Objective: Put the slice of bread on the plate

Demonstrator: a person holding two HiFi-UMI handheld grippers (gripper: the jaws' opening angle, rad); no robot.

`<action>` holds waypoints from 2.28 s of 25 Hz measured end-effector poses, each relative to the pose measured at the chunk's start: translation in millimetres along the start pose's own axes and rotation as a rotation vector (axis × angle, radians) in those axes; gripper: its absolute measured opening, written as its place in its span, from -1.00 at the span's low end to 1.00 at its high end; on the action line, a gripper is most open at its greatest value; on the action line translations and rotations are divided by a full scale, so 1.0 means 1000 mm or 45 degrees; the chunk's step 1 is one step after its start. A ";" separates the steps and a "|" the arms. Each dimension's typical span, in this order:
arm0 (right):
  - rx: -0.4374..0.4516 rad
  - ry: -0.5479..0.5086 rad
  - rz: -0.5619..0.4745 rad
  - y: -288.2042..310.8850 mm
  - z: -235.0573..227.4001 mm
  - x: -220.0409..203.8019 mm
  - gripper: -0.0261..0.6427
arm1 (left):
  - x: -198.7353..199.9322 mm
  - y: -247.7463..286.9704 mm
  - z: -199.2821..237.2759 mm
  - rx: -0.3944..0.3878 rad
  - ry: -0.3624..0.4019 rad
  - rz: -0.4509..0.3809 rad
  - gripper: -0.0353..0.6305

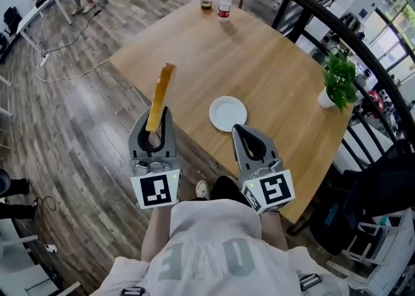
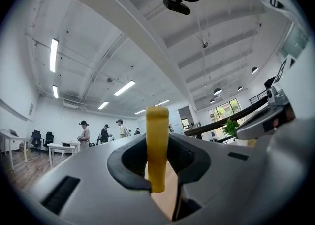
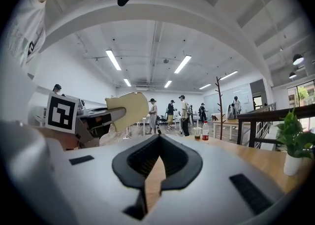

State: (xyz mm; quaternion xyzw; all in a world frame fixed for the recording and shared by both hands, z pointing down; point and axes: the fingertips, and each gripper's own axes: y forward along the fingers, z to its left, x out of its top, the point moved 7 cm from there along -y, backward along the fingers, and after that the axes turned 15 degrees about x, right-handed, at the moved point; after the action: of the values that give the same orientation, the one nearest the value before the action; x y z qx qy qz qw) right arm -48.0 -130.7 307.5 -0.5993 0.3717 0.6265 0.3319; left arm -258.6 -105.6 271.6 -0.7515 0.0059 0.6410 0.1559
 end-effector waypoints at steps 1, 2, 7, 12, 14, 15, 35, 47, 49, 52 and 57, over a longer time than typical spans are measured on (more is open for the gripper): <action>-0.006 0.012 0.009 0.001 -0.004 -0.002 -0.87 | -0.004 0.005 -0.002 -0.015 0.000 0.010 -0.63; -0.013 0.021 0.017 0.004 -0.008 -0.005 -0.87 | -0.008 0.010 -0.005 -0.029 0.001 0.020 -0.63; -0.004 0.097 -0.001 0.017 -0.035 -0.018 -0.87 | -0.026 0.038 -0.026 -0.093 -0.026 0.063 -0.63; 0.023 0.094 -0.010 0.031 -0.046 -0.011 -0.87 | -0.034 0.062 -0.043 -0.211 -0.012 0.118 -0.63; -0.002 0.082 -0.014 0.035 -0.054 -0.008 -0.87 | -0.034 0.075 -0.050 -0.238 -0.003 0.110 -0.63; -0.017 0.090 -0.015 0.036 -0.058 -0.009 -0.87 | -0.035 0.080 -0.055 -0.257 0.005 0.105 -0.63; -0.271 0.233 0.139 -0.001 -0.126 -0.055 -0.87 | -0.146 0.106 -0.176 -0.755 1.026 0.018 -0.63; -0.257 0.292 0.161 -0.008 -0.137 -0.065 -0.87 | -0.217 0.091 -0.200 -0.929 1.264 0.093 -0.63; -0.259 0.287 0.164 -0.009 -0.136 -0.065 -0.87 | -0.223 0.088 -0.201 -0.962 1.273 0.097 -0.63; -0.263 0.287 0.169 -0.011 -0.132 -0.064 -0.87 | -0.228 0.081 -0.200 -0.998 1.297 0.108 -0.63; -0.252 0.292 0.188 -0.013 -0.128 -0.067 -0.87 | -0.238 0.075 -0.207 -1.082 1.276 0.199 -0.61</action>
State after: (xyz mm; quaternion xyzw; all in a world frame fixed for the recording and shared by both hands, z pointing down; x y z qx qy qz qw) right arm 32.0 -232.6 372.3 -0.6677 0.3865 0.6104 0.1799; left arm -117.5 -272.4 511.1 -0.9523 -0.1213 0.1695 -0.2227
